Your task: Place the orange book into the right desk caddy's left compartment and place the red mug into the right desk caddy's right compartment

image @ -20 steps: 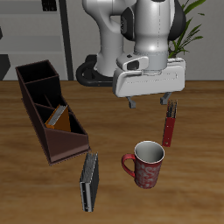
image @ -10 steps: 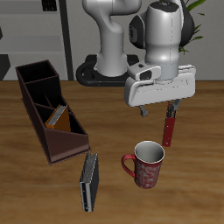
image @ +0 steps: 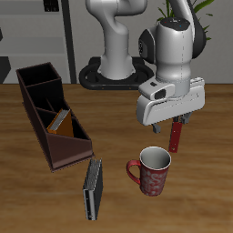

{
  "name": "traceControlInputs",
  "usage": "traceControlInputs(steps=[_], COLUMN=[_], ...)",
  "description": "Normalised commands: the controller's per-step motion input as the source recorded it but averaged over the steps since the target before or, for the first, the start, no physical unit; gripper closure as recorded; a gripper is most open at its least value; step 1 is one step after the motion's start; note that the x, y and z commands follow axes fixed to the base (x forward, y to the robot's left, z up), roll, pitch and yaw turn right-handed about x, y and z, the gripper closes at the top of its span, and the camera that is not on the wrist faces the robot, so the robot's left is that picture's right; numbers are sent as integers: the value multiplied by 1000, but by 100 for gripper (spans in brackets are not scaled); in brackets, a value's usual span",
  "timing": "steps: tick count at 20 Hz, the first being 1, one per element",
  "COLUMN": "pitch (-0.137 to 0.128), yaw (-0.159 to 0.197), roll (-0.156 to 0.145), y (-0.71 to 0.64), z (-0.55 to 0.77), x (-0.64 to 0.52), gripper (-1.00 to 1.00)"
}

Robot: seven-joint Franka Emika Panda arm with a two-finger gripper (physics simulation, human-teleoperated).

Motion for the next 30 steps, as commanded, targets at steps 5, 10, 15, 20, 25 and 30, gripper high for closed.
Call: traceControlInputs(steps=[5, 10, 15, 20, 25, 30], pitch=[14, 7, 31, 33, 6, 25], yaw=[58, 81, 63, 41, 60, 52], roll=[11, 44, 4, -19, 6, -15], y=[-137, -41, -76, -116, -32, -52], z=[-65, -96, -130, -142, -77, -148], x=[43, -3, 83, 42, -18, 53], gripper=[-100, -100, -100, -100, -100, -100])
